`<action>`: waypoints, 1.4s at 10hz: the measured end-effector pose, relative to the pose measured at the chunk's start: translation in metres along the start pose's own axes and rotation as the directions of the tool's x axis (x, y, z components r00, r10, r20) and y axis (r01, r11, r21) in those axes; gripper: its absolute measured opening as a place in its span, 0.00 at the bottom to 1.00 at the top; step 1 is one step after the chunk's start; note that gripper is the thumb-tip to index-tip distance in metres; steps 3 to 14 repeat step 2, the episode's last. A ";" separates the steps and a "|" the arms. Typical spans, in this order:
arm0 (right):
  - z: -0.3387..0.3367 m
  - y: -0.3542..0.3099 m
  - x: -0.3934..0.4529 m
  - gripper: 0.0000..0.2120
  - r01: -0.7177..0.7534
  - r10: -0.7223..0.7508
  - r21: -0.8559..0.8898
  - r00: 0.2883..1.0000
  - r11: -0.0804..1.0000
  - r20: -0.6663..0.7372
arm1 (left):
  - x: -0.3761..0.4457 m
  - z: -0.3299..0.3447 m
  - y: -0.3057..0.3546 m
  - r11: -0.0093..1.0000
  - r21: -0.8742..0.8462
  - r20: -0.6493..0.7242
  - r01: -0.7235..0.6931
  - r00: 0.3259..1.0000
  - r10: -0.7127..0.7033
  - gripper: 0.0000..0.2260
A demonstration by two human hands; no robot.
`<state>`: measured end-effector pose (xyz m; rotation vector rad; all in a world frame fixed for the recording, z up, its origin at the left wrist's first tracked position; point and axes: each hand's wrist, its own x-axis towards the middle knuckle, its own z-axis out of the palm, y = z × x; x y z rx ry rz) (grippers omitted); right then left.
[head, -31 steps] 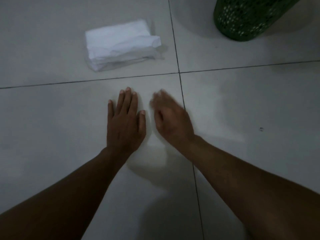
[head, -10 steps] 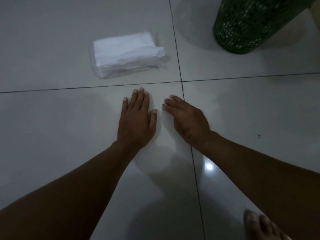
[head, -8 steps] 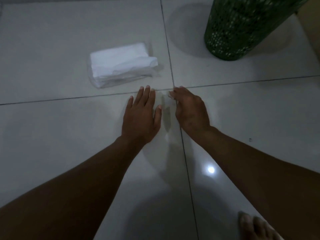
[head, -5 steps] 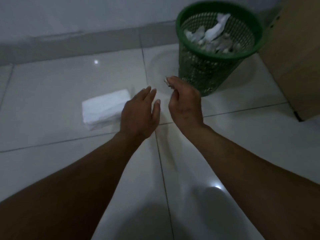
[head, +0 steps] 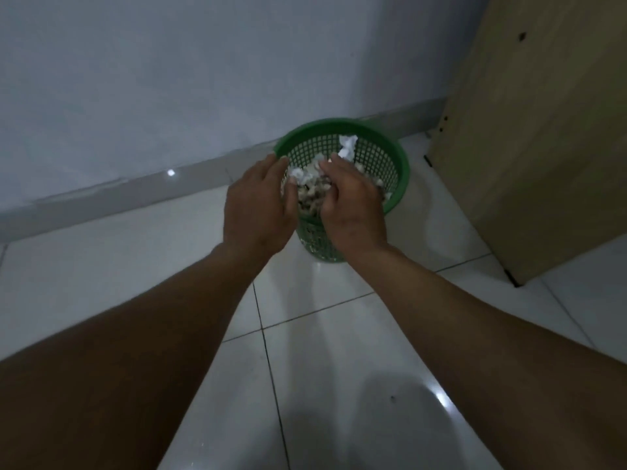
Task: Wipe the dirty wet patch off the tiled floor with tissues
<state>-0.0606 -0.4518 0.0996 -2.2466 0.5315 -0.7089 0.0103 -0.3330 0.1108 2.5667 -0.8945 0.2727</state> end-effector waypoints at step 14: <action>-0.010 -0.007 0.022 0.20 0.076 -0.076 -0.070 0.997 0.995 0.001 | 0.030 -0.021 -0.007 0.995 0.025 -0.043 -0.093 0.995 0.094 0.22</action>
